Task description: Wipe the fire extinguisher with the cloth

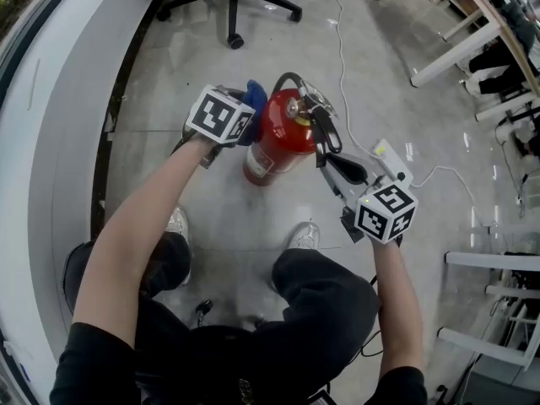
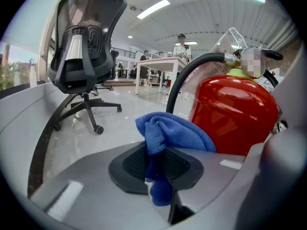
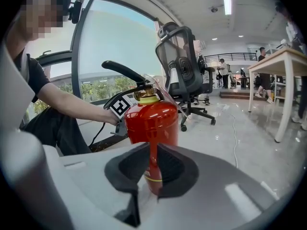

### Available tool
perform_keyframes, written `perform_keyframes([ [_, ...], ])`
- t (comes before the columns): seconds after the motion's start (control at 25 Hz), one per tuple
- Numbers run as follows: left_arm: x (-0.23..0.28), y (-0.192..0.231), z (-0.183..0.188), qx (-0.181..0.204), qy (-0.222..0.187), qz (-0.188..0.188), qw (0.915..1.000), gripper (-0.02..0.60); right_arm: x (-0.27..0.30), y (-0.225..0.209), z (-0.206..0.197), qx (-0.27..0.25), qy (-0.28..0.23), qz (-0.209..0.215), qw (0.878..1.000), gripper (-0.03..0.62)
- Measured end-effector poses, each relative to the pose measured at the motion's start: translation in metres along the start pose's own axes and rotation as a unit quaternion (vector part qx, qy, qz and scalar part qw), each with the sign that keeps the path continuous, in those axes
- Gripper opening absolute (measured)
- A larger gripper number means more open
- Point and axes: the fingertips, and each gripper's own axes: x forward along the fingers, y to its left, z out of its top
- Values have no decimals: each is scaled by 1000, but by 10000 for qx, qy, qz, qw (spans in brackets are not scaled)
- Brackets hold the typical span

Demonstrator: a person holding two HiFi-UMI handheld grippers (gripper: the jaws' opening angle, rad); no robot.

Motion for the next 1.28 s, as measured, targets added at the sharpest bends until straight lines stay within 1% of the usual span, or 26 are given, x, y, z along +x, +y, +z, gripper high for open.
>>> perform_keyframes([
  [0.12,-3,-1,-11,-220,-21,18,9998,57,2,1,-2,-18,52,74,10000,46],
  [0.32,-19,-15,-34,-591,37,108,9982,55,-1,16,-8,-32,168,254,9995,46],
  [0.52,-39,-34,-48,-850,49,214,9961,55,-5,30,-9,-50,232,286,9993,46],
  [0.72,-48,-52,-57,-1103,-45,238,9936,55,-9,35,-9,-99,242,288,9992,46],
  [1.08,-50,-93,-74,-1439,-61,47,9896,55,-2,48,-23,-12,365,417,9985,46],
  [1.28,-43,-117,-79,-1553,-82,-163,9877,55,5,59,-36,11,498,649,9966,46],
])
